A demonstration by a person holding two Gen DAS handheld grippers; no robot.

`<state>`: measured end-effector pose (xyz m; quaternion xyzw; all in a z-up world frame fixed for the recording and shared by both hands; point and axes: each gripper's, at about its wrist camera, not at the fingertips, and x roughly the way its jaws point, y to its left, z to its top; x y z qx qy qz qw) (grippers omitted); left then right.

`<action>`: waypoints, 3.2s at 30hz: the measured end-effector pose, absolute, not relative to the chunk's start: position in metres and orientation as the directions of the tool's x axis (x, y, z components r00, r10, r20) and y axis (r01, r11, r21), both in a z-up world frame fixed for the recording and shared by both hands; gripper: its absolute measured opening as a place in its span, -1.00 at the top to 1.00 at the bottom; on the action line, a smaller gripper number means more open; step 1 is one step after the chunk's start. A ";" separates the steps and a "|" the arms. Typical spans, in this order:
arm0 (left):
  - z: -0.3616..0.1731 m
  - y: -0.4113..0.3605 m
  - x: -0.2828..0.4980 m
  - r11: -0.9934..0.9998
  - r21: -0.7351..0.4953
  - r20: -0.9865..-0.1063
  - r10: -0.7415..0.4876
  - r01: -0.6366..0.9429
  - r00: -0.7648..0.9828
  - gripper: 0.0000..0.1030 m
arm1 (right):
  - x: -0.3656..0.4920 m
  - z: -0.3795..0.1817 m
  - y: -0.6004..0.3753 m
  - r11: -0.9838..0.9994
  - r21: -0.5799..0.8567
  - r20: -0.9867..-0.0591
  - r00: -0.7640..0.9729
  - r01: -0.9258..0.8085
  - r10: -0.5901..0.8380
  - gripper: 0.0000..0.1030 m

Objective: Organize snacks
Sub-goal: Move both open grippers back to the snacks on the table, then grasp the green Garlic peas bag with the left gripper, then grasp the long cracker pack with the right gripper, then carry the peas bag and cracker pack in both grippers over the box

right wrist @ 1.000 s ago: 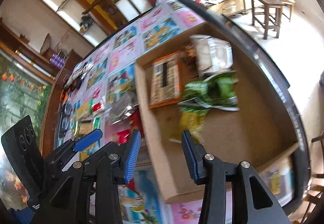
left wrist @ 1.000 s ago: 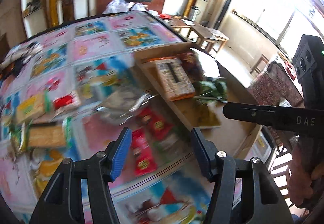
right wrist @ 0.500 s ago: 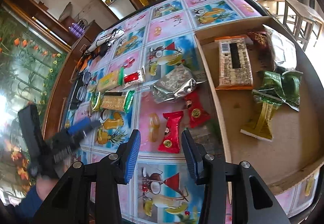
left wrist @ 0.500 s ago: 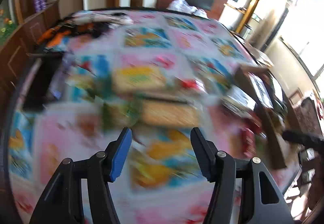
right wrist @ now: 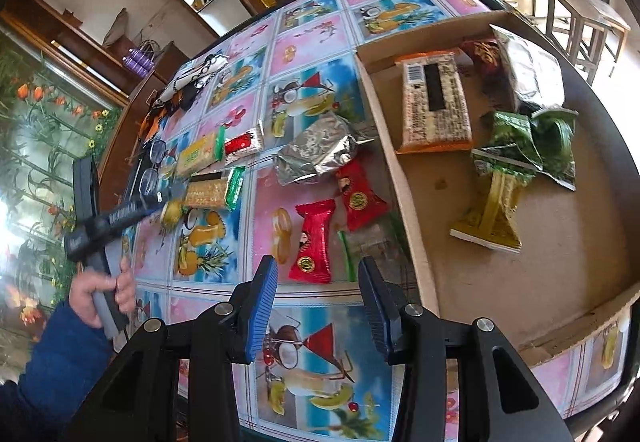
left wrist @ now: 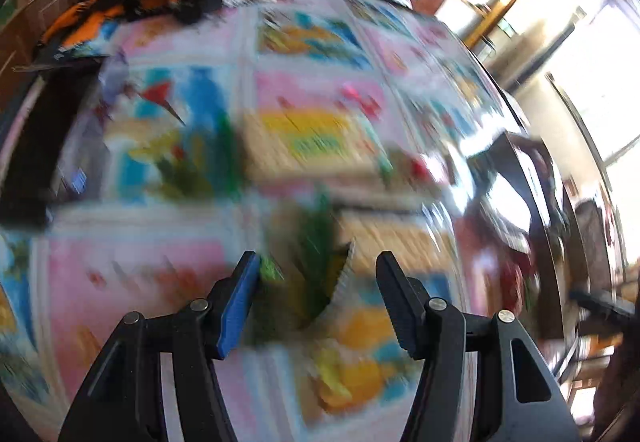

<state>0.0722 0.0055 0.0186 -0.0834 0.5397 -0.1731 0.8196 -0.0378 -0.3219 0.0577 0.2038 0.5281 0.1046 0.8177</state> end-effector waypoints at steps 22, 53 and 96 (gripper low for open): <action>0.025 -0.037 0.003 0.859 -0.219 -0.874 -0.383 0.463 0.298 -0.31 | -0.040 0.059 -0.317 0.892 0.451 -0.815 0.420 0.029 0.398 0.09; 0.018 -0.020 -0.023 0.942 -0.124 -0.877 -0.251 0.312 0.409 0.40 | -0.005 0.063 -0.257 0.886 0.428 -0.822 0.329 -0.180 0.464 0.09; 0.020 0.040 -0.053 0.965 -0.228 -0.846 -0.263 0.132 0.463 0.42 | 0.023 0.013 -0.124 0.862 0.215 -0.910 0.226 -0.458 0.347 0.03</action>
